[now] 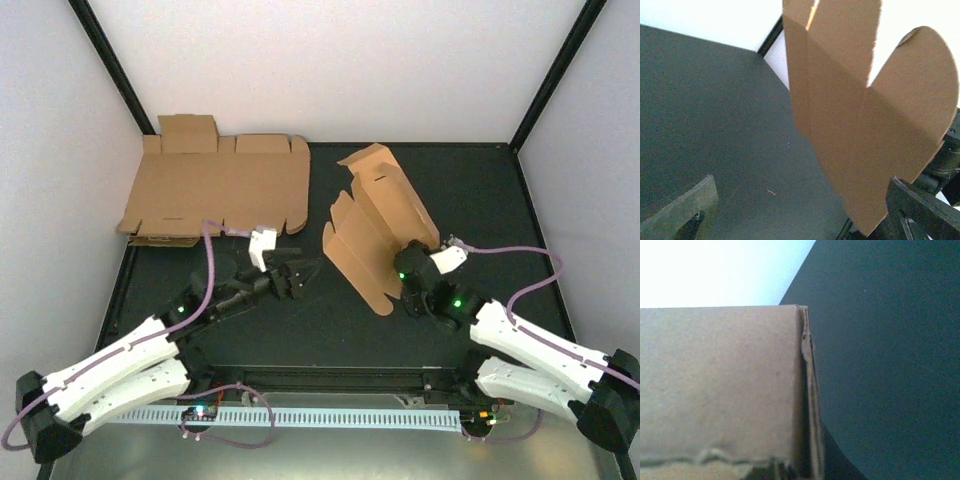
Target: Fold the paper box
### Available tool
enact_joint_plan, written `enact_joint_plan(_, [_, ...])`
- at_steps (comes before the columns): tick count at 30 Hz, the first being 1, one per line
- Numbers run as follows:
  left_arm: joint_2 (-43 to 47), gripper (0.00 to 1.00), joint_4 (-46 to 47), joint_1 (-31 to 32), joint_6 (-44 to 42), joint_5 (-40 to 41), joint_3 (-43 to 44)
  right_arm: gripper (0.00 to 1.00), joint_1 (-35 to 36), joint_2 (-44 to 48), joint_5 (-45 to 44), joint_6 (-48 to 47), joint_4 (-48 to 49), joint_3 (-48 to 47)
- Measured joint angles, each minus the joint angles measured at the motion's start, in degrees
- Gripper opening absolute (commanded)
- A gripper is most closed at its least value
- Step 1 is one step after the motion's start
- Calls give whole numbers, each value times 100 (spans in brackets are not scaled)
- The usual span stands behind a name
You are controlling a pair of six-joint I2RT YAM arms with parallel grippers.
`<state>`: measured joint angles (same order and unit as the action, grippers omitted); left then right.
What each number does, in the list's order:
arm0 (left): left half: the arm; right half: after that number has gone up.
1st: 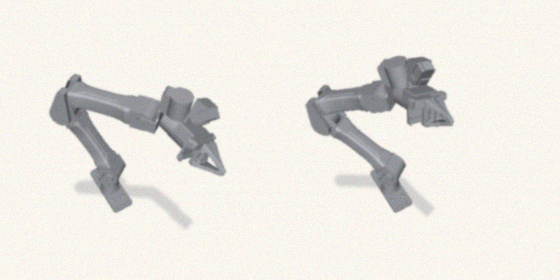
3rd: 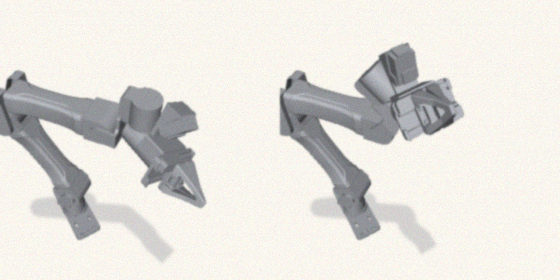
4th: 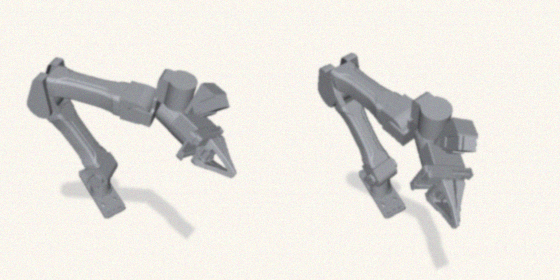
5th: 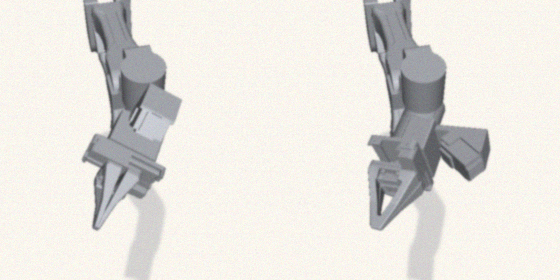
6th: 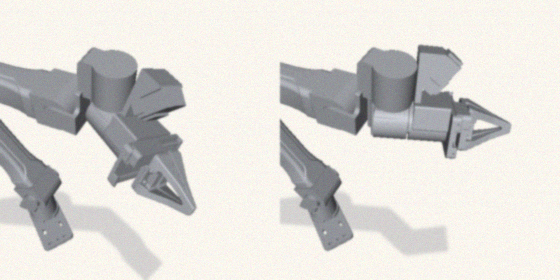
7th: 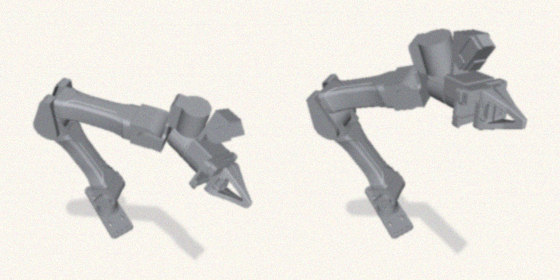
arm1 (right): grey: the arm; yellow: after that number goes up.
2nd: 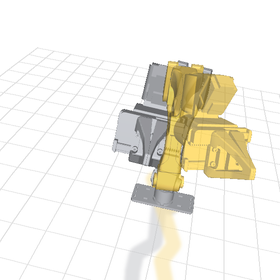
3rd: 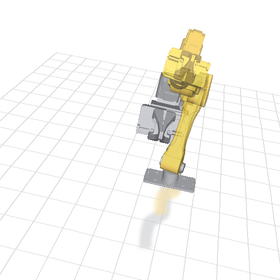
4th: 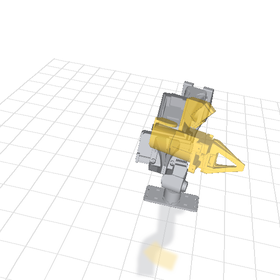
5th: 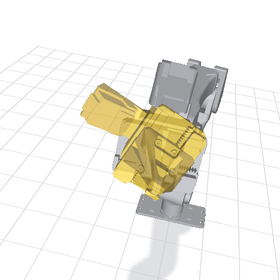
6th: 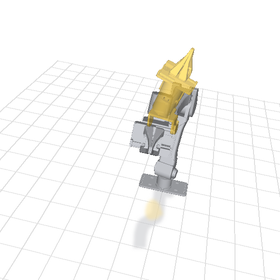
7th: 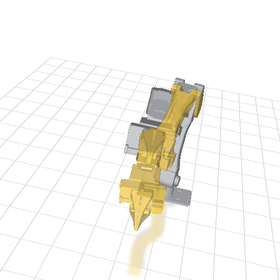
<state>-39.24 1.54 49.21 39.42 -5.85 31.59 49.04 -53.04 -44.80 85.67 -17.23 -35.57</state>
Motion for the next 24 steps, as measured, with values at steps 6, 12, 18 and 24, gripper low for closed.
enact_joint_plan(6, [-918, 91, 203, 0, 39, -402, 507, 2, 0, -136, -48, 39, -170, 0])
enact_joint_plan(12, [-813, 89, 741, 44, 439, -601, 369, 2, 0, -203, -264, 15, -162, 0])
enact_joint_plan(18, [-299, 88, 1161, 125, 925, -566, -4, 2, 0, -387, -564, -160, -50, 0])
enact_joint_plan(24, [-415, 74, 1027, 151, 1180, -315, 26, 2, 0, -435, -654, -354, 199, -9])
